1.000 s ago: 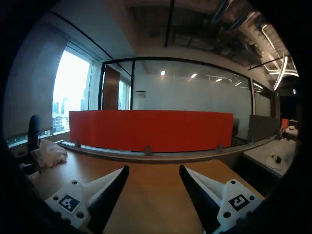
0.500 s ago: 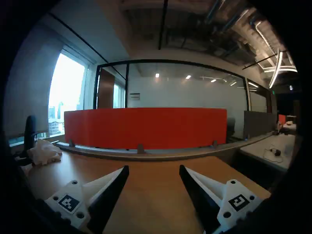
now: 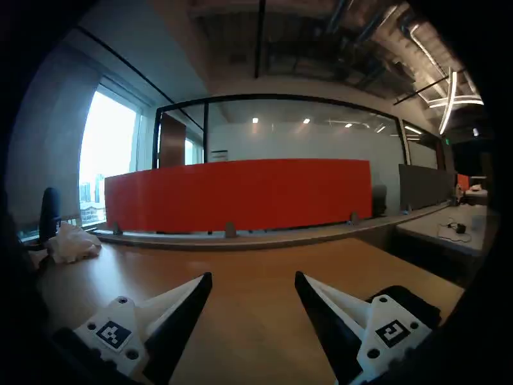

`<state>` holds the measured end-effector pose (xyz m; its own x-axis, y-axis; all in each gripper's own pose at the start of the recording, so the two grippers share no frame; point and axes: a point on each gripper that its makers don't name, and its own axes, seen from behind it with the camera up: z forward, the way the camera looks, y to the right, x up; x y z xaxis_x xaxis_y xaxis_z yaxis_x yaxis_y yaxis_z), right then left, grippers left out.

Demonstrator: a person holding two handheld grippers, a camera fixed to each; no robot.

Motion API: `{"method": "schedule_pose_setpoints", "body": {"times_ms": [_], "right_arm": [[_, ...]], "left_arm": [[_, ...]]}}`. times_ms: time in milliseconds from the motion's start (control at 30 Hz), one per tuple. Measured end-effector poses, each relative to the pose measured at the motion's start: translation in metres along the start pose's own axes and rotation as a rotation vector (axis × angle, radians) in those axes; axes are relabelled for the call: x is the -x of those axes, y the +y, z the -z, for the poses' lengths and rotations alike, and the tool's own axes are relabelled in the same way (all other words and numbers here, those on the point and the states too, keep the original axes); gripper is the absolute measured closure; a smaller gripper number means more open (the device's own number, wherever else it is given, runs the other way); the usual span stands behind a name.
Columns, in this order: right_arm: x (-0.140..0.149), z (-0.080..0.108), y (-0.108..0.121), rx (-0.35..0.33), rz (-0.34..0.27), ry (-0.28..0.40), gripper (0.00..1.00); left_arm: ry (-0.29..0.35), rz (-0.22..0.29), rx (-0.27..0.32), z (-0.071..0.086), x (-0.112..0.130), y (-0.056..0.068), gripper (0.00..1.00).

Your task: Fold towel

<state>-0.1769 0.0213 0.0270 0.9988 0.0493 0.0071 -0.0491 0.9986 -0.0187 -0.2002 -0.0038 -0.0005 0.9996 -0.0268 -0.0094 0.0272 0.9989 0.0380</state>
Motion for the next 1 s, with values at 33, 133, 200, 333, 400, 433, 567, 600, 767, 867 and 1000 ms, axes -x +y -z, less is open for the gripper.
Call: {"method": "schedule_pose_setpoints", "body": {"times_ms": [33, 133, 200, 333, 400, 433, 567, 600, 767, 867, 1000], "right_arm": [[0.003, 0.000, 0.001, 0.000, 0.002, 0.000, 0.00], [0.011, 0.001, 0.002, 0.001, 0.004, 0.001, 0.00], [0.016, 0.001, 0.002, -0.001, 0.005, 0.000, 0.00], [0.023, 0.002, 0.001, -0.008, 0.008, -0.006, 0.00], [0.024, 0.003, 0.001, -0.008, 0.009, -0.004, 0.00], [0.024, 0.003, 0.001, -0.008, 0.010, -0.002, 0.00], [0.024, 0.003, 0.001, -0.008, 0.010, 0.001, 0.00], [0.024, 0.003, 0.001, -0.007, 0.011, 0.001, 0.00], [0.024, 0.004, 0.000, -0.005, 0.014, 0.003, 0.00], [0.022, 0.005, -0.002, -0.004, 0.017, 0.005, 0.00], [0.022, 0.005, -0.003, -0.003, 0.025, 0.010, 0.00]], "left_arm": [[0.000, 0.000, 0.000, 0.000, 0.000, 0.000, 0.04], [0.000, 0.000, 0.000, -0.001, 0.000, 0.000, 0.04], [0.000, 0.000, 0.000, -0.001, 0.000, 0.001, 0.03], [0.000, 0.000, 0.000, -0.001, 0.000, 0.000, 0.04], [0.000, 0.000, 0.000, 0.000, 0.000, 0.000, 0.04], [0.000, 0.000, 0.000, -0.001, 0.000, 0.000, 0.04], [0.000, 0.000, 0.000, -0.001, 0.000, 0.000, 0.04], [0.000, 0.000, 0.000, -0.001, 0.000, 0.001, 0.04], [0.000, 0.000, 0.000, 0.000, 0.000, 0.001, 0.04], [0.000, 0.000, 0.000, 0.000, 0.000, 0.000, 0.04], [0.000, 0.000, 0.000, 0.000, 0.000, 0.001, 0.04]]}}
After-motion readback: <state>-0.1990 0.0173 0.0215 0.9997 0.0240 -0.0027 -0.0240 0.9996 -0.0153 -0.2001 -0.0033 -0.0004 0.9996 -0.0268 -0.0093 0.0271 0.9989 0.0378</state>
